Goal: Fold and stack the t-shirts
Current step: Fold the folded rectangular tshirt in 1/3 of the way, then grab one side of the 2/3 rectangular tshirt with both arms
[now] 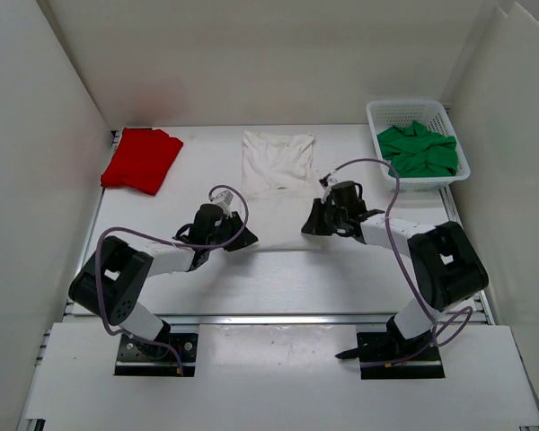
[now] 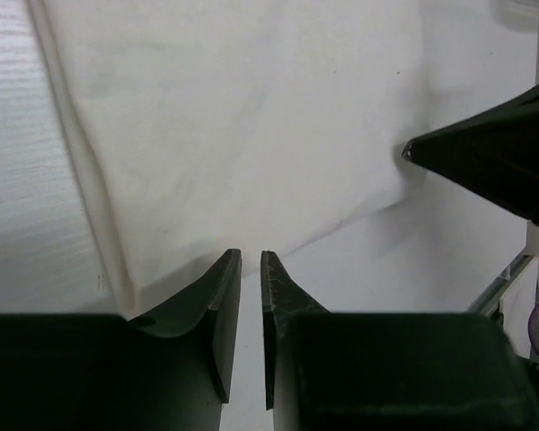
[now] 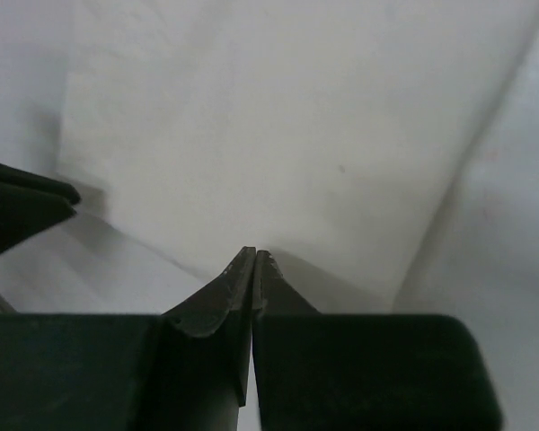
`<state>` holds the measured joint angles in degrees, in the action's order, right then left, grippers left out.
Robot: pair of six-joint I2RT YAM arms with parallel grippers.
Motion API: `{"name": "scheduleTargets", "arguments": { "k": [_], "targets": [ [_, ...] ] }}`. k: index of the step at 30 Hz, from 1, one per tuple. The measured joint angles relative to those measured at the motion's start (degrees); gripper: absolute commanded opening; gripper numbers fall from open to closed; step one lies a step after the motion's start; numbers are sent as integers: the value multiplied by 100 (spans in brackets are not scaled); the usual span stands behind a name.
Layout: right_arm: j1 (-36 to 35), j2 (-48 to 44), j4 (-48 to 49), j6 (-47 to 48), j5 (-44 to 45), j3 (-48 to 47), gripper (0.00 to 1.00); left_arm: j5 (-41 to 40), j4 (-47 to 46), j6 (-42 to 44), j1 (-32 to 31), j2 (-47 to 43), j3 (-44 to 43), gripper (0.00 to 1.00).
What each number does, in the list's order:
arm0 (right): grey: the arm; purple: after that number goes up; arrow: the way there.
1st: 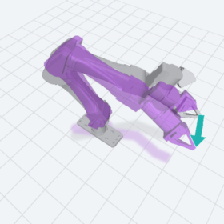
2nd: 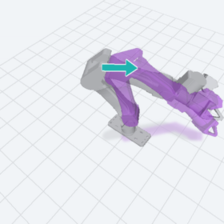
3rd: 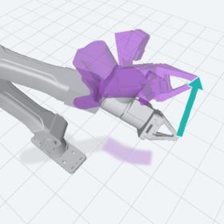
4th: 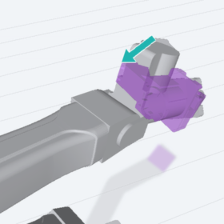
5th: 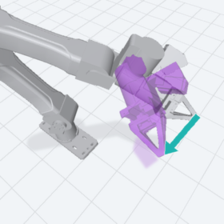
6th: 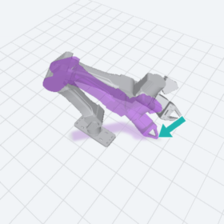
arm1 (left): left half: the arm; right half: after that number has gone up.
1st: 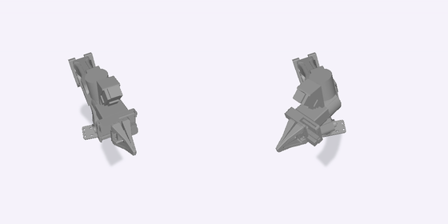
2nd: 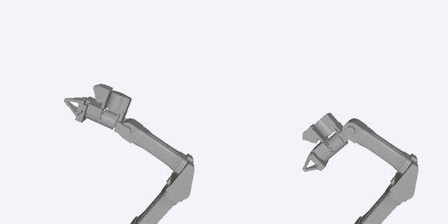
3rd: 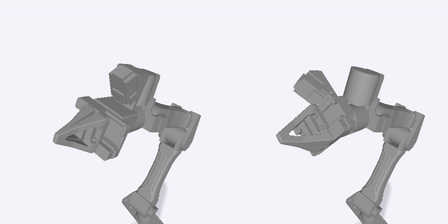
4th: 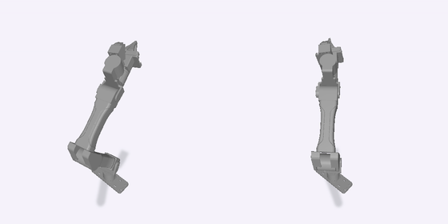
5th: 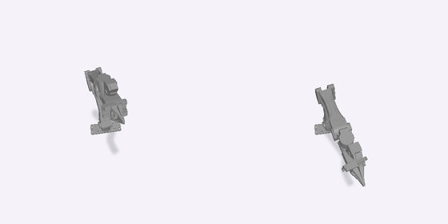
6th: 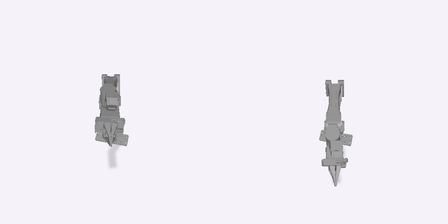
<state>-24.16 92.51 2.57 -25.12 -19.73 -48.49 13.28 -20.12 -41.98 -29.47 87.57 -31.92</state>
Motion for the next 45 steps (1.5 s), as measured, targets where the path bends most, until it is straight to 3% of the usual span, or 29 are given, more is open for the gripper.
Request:
{"name": "scheduleTargets", "arguments": {
  "k": [7,11,15,17,19,26,28,31,33,36,38,40,43,45],
  "targets": [
    [409,-72,614,-278,-291,1134,1,133,-103,-2,188,463,157,23],
    [514,-299,940,-339,-459,1512,4,284,-518,-140,339,304,535,32],
    [632,-868,850,-339,-612,1836,21,210,-251,-170,413,-289,837,56],
    [756,-1198,800,-328,-675,1954,29,39,13,-125,343,-627,828,81],
    [887,-1453,796,-315,-697,2031,35,-87,221,-79,278,-935,817,98],
    [789,-1198,782,-328,-826,2052,40,-372,647,127,431,-1064,815,99],
    [732,-1054,796,-350,-857,2076,40,-404,649,186,437,-1040,804,94],
    [734,-907,905,-411,-968,2085,36,-518,656,260,350,-850,699,59],
    [734,-817,994,-448,-1016,2079,35,-538,608,264,313,-678,682,44],
    [734,-682,1143,-494,-1088,2063,29,-511,472,269,291,-474,664,39],
    [739,-568,1250,-514,-1163,2046,24,-496,409,256,275,-411,651,30],
    [743,-466,1340,-531,-1233,2028,11,-498,378,251,256,-341,638,14],
    [780,-393,1346,-608,-1257,2031,0,-498,365,210,234,-310,634,0],
    [782,-398,1335,-627,-1252,2033,0,-496,385,210,234,-328,634,0]
  ]
}}
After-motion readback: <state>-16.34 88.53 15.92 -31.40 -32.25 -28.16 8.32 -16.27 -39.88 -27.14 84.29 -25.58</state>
